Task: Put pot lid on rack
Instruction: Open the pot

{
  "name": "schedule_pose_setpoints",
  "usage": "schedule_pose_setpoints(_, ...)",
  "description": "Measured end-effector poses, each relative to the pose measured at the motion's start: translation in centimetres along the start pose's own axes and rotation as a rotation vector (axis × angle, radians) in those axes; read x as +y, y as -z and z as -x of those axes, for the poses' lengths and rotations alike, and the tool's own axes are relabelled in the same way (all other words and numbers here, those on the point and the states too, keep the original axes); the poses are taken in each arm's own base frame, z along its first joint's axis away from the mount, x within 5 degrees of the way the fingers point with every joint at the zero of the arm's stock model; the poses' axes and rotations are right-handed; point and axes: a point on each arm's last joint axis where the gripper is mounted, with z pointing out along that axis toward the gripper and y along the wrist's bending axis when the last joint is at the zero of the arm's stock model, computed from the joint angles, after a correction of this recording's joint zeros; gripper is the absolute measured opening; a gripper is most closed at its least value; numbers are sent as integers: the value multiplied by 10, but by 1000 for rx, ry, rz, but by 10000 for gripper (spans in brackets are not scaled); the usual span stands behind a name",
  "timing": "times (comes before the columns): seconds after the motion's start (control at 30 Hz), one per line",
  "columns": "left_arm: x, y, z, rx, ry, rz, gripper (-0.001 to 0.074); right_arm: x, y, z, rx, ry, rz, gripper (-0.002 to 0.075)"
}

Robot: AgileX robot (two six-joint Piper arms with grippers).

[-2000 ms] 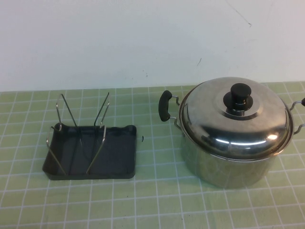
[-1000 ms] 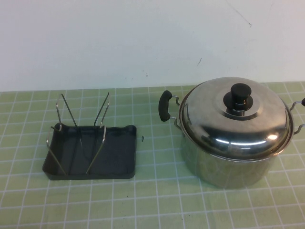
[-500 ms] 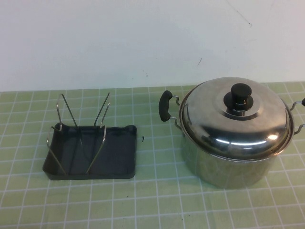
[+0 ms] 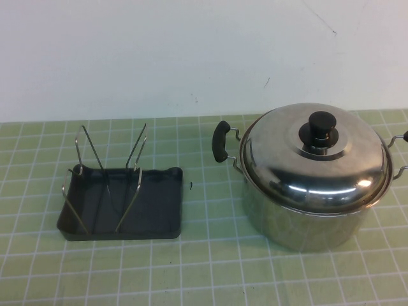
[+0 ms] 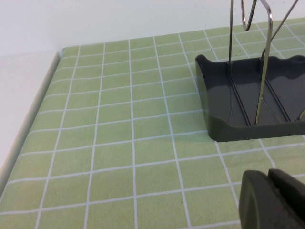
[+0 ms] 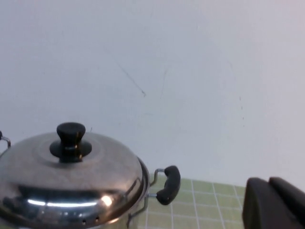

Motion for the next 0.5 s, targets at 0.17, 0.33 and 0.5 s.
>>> schedule_pose_setpoints(0.17,0,0,0,0,2,0,-4,-2,2,11,-87,-6,-14,-1)
schedule_pose_setpoints(0.33,0,0,0,0,2,0,-4,-2,2,15,-129,-16,-15,-1)
schedule_pose_setpoints(0.5,0,0,0,0,2,0,-4,1,-4,15,-88,-86,29,-1)
